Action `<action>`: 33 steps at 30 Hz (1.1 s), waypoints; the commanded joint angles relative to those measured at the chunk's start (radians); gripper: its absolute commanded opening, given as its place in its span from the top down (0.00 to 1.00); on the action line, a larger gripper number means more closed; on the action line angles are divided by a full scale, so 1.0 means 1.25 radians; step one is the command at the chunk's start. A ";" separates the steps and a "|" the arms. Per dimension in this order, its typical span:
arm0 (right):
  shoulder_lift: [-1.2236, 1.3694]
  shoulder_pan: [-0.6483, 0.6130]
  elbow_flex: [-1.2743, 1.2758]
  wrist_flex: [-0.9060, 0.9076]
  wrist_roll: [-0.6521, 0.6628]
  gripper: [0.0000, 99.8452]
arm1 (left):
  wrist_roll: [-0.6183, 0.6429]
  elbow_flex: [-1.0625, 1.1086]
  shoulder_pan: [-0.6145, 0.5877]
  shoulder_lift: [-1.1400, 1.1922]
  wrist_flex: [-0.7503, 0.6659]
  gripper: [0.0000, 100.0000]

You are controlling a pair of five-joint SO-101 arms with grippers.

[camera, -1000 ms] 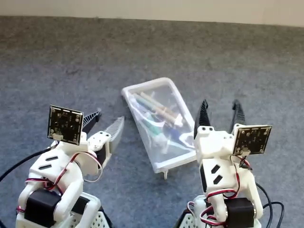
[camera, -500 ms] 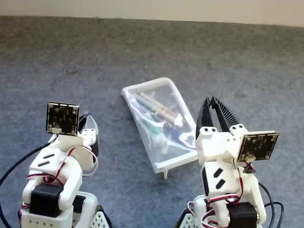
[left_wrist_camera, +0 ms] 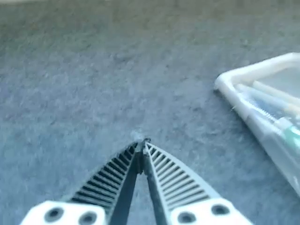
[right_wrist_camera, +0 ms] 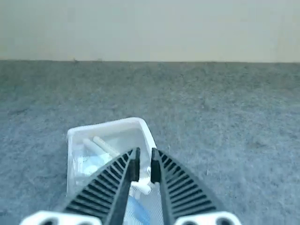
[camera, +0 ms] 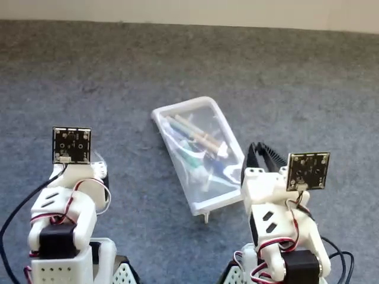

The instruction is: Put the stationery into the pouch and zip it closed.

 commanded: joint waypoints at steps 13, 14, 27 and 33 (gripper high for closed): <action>0.004 0.096 0.051 0.209 -0.002 0.96 | 0.029 0.263 -0.023 -0.009 -0.022 0.99; 0.004 0.102 0.079 0.209 -0.002 0.96 | 0.029 0.280 -0.023 -0.009 -0.022 0.99; 0.004 0.106 0.461 -0.060 -0.002 0.96 | 0.031 0.408 -0.025 -0.009 -0.065 0.99; 0.004 0.105 0.558 -0.118 -0.006 0.96 | 0.031 0.408 -0.025 -0.009 -0.068 0.99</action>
